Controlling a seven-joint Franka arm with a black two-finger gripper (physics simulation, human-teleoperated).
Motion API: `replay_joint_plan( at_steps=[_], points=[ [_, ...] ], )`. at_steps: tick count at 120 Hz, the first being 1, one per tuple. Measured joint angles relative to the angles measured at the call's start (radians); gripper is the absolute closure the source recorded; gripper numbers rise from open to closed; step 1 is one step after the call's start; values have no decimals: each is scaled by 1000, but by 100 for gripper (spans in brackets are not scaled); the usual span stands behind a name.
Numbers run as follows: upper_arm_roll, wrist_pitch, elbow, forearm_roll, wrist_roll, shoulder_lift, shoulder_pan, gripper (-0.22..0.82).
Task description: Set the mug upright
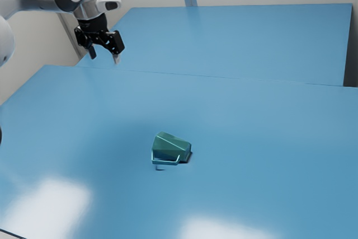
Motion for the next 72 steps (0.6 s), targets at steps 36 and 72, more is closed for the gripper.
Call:
replay_joint_plan(
  at_steps=[36,72],
  points=[
    [1,28,0,-25,4,19,-2,0],
    [1,5,2,-24,3,3,-1,0]
  ],
)
